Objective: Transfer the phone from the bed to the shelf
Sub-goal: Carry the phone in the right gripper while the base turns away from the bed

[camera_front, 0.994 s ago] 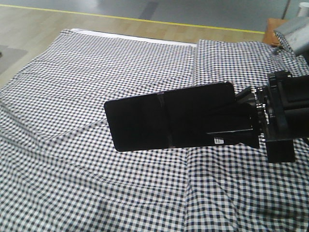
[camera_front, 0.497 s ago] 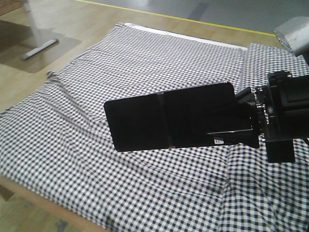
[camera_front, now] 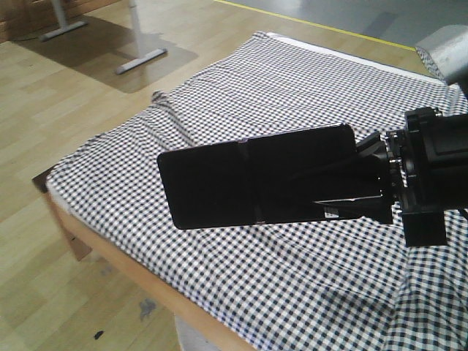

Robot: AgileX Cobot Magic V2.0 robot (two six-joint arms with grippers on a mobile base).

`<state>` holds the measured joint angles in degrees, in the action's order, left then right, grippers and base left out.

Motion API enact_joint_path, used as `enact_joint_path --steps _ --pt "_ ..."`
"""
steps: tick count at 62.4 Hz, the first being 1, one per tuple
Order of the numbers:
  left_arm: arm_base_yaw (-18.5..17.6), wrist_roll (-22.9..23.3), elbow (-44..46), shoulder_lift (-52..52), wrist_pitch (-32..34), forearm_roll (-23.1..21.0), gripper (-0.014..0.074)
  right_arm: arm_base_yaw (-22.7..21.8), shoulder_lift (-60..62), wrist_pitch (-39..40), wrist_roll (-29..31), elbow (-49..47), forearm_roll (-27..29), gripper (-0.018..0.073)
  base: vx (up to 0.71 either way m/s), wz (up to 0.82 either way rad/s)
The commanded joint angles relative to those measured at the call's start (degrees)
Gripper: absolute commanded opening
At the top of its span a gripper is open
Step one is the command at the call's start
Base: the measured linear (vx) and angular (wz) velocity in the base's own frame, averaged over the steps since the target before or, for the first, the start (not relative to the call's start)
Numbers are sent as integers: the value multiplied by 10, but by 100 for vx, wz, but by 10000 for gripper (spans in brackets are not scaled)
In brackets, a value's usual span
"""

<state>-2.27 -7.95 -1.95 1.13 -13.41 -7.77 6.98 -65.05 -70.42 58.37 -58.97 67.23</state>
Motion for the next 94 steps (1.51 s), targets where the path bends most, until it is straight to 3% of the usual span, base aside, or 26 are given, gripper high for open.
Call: enact_joint_path --steps 1,94 --pt "0 2 -1 3 42 -5 1 0 13 -34 6 -16 55 -4 -9 34" --pt "0 2 -1 3 42 -5 1 0 13 -34 6 -16 55 -4 -8 39"
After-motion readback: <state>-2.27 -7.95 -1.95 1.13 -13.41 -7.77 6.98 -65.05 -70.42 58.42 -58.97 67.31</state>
